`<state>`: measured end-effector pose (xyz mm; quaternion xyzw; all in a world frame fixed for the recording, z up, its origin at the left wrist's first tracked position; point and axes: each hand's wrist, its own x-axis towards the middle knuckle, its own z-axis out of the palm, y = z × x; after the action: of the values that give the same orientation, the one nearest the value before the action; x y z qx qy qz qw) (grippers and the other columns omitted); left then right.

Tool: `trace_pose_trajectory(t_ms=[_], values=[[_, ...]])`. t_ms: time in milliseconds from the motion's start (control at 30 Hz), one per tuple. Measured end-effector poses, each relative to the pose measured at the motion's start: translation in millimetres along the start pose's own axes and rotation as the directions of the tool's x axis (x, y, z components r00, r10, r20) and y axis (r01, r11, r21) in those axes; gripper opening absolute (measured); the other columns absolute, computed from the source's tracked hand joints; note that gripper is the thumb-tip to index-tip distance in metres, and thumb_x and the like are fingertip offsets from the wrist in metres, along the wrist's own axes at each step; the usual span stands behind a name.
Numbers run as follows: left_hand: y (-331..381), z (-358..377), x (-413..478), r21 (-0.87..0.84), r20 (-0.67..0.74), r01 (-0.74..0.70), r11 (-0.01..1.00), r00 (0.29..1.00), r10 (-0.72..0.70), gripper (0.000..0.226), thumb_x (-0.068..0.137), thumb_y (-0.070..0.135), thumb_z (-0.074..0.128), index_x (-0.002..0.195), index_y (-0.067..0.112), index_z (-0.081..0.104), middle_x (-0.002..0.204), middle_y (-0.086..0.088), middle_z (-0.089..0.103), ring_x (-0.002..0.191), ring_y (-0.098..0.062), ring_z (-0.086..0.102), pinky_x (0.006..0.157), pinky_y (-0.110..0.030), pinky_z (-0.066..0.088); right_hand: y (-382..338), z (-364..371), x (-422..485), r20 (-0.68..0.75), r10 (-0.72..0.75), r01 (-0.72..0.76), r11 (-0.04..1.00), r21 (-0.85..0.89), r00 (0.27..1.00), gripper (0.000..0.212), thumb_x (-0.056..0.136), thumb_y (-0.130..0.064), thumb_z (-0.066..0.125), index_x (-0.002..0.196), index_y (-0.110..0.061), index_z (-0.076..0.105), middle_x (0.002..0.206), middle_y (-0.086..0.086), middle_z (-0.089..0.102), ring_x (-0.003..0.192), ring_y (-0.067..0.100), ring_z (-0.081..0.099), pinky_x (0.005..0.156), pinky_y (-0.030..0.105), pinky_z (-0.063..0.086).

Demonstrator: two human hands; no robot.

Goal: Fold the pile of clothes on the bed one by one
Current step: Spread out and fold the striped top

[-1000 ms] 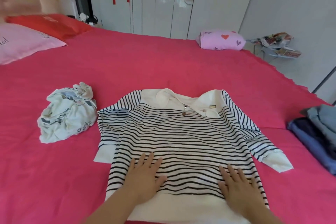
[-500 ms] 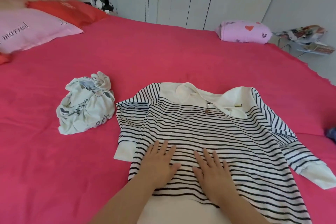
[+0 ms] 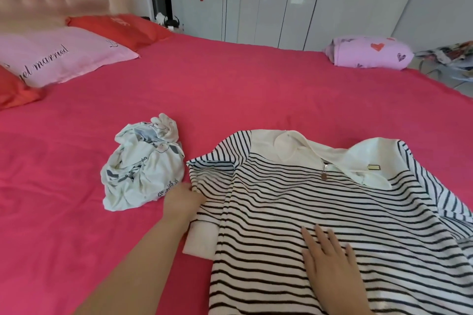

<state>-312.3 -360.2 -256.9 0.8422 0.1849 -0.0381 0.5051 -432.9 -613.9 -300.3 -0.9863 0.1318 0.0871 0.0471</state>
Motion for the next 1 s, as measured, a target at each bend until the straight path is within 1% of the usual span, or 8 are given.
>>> trace_pose_trajectory(t_ms=[300,400,533,633,700,800,900,1000], values=[[89,-15,-31,0.468,-0.122,-0.642,0.607,0.634,0.764,0.019,0.081,0.020,0.062,0.068,0.010,0.052,0.069,0.000,0.045,0.068,-0.025,0.044,0.056,-0.033,0.017,2,-13,-3,0.027,-0.059,0.057,0.996,0.074,0.998,0.048,0.100,-0.044,0.017,0.147,-0.041,0.007,0.157,-0.011,0.001,0.145,0.013,-0.004,0.117,0.040,0.002],[89,15,-67,0.571,0.328,-0.817,-0.083,0.134,0.935,0.016,0.068,0.013,0.065,0.054,0.013,0.058,0.059,0.002,0.049,0.058,-0.019,0.046,0.058,-0.029,0.028,5,-19,-1,0.021,-0.070,0.066,0.986,0.155,0.997,0.046,0.099,-0.042,0.027,0.145,-0.040,0.020,0.156,-0.012,0.011,0.145,0.011,0.002,0.118,0.037,0.005],[18,57,-74,0.460,0.643,-0.815,-0.353,0.032,0.765,0.009,0.065,0.017,0.063,0.063,0.025,0.065,0.070,0.007,0.058,0.075,-0.014,0.056,0.082,-0.031,0.037,16,-23,-2,0.004,-0.099,0.094,0.957,0.274,0.995,0.042,0.098,-0.031,0.040,0.140,-0.034,0.037,0.152,-0.009,0.027,0.142,0.008,0.019,0.117,0.028,0.016],[-18,60,-78,0.529,0.449,-0.834,-0.156,0.119,0.886,0.038,0.073,0.022,0.050,0.108,0.027,0.064,0.117,-0.001,0.061,0.114,-0.023,0.051,0.101,-0.042,0.034,18,-31,-2,-0.024,-0.044,0.050,0.899,0.434,0.999,0.035,0.097,-0.024,0.043,0.132,-0.026,0.050,0.140,-0.010,0.045,0.120,0.002,0.043,0.102,0.011,0.028],[-15,53,-79,0.561,0.105,-0.761,0.324,0.454,0.885,0.052,0.081,0.038,0.047,0.131,0.024,0.047,0.139,-0.009,0.043,0.129,-0.030,0.036,0.107,-0.044,0.022,14,-37,1,-0.006,0.003,0.001,0.856,0.517,1.000,0.034,0.098,-0.028,0.042,0.130,-0.024,0.052,0.134,-0.010,0.051,0.116,0.004,0.048,0.094,0.011,0.031],[6,44,-71,0.292,-0.025,-0.237,0.927,0.967,0.255,0.087,0.082,0.060,0.052,0.148,0.018,0.015,0.152,-0.013,0.020,0.139,-0.031,0.021,0.110,-0.046,0.021,3,-41,4,0.004,-0.001,-0.001,0.838,0.545,1.000,0.036,0.098,-0.032,0.042,0.131,-0.022,0.051,0.133,-0.007,0.052,0.117,0.007,0.049,0.094,0.014,0.033],[13,42,-53,0.077,0.083,0.107,0.991,0.990,-0.113,0.098,0.075,0.052,0.066,0.146,0.008,0.015,0.143,-0.015,0.038,0.131,-0.033,0.037,0.105,-0.045,0.033,-7,-45,6,0.002,-0.002,0.000,0.817,0.577,1.000,0.036,0.097,-0.031,0.043,0.132,-0.022,0.050,0.133,-0.007,0.052,0.117,0.007,0.048,0.093,0.014,0.033],[11,41,-43,-0.056,0.041,-0.004,0.998,0.999,0.006,0.052,0.078,0.022,0.069,0.124,0.004,0.050,0.116,-0.011,0.060,0.103,-0.027,0.056,0.087,-0.037,0.047,-12,-50,7,-0.023,-0.017,0.027,0.793,0.609,1.000,0.036,0.097,-0.031,0.043,0.131,-0.022,0.051,0.132,-0.008,0.052,0.120,0.006,0.046,0.097,0.016,0.032]])
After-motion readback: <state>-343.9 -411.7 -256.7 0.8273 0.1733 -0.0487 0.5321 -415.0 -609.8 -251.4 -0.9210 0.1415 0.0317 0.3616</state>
